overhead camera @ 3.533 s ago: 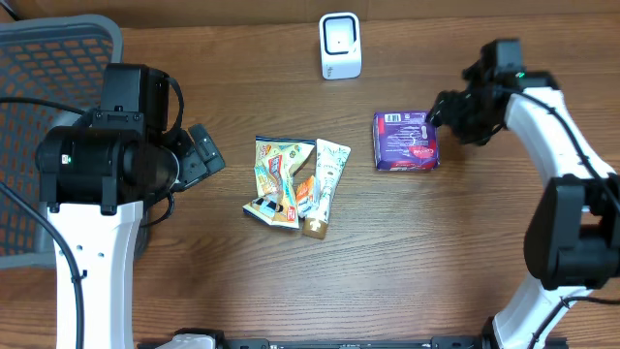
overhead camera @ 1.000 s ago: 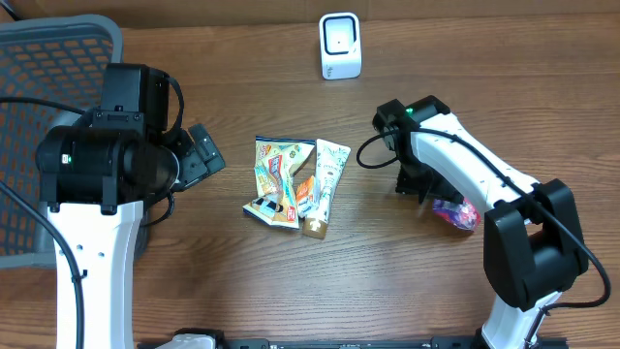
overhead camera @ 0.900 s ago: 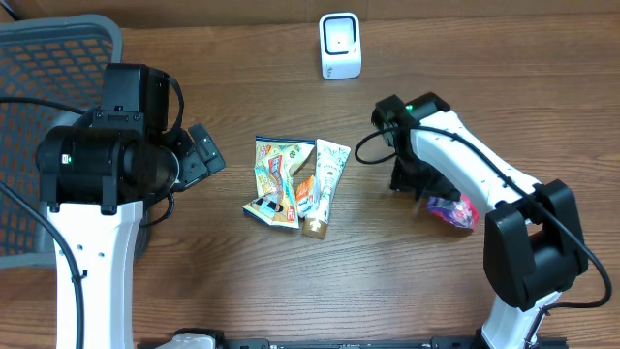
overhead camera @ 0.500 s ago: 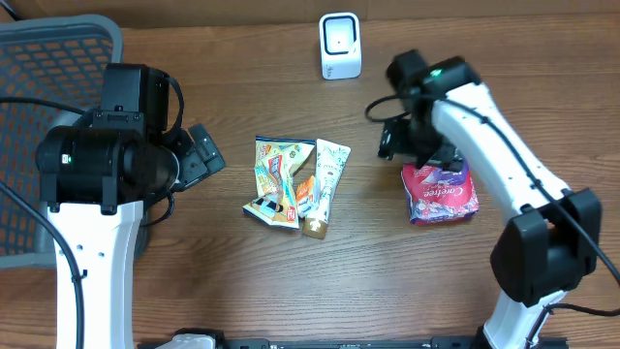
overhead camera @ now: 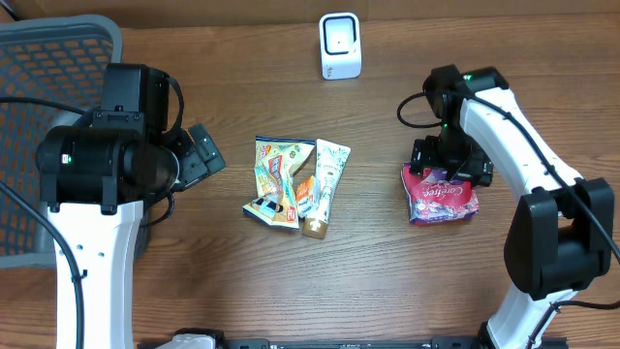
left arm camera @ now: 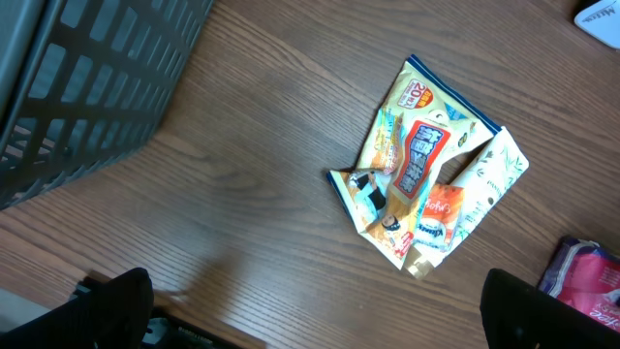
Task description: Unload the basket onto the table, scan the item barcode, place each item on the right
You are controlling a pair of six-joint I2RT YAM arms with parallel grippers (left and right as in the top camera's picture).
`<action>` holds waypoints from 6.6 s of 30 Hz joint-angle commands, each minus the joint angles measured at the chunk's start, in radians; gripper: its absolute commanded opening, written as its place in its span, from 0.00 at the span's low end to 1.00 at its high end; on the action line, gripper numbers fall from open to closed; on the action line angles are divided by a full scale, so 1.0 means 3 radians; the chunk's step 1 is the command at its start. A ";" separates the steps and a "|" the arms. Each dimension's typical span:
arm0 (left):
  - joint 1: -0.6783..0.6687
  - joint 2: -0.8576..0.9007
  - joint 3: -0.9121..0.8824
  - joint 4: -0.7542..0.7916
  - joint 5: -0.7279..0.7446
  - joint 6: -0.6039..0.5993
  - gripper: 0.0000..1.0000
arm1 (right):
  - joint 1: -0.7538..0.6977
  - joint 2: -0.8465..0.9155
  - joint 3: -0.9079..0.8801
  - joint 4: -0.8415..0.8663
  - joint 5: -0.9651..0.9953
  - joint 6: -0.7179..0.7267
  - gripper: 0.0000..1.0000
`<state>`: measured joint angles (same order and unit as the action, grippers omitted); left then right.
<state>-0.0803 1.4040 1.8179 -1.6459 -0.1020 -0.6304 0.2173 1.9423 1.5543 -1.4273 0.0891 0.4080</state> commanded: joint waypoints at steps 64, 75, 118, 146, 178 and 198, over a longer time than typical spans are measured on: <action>0.0018 0.0008 -0.0014 0.0003 -0.0042 -0.0069 1.00 | 0.0093 0.0108 0.0088 0.4327 -0.1461 0.2305 0.04; 0.0018 0.0008 -0.0014 0.0003 -0.0042 -0.0069 1.00 | 0.0285 0.0585 0.0715 0.4472 -0.0474 0.2041 0.04; 0.0018 0.0008 -0.0014 0.0003 -0.0042 -0.0069 1.00 | -0.0960 0.0066 0.0715 0.3079 -0.0449 0.1854 0.04; 0.0018 0.0008 -0.0014 0.0003 -0.0042 -0.0069 1.00 | -0.3412 0.0472 0.0710 0.1789 -0.0114 0.0374 0.49; 0.0018 0.0008 -0.0014 0.0003 -0.0042 -0.0067 1.00 | -0.0399 -0.0028 0.0487 0.1015 -0.1839 -0.0636 1.00; 0.0018 0.0008 -0.0014 0.0003 -0.0042 -0.0067 1.00 | 0.1559 0.0019 0.0148 0.1344 -0.0257 0.0926 0.55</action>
<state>-0.0803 1.4040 1.8179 -1.6459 -0.1020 -0.6304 0.6651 1.9499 1.6138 -1.0302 -0.0750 0.6060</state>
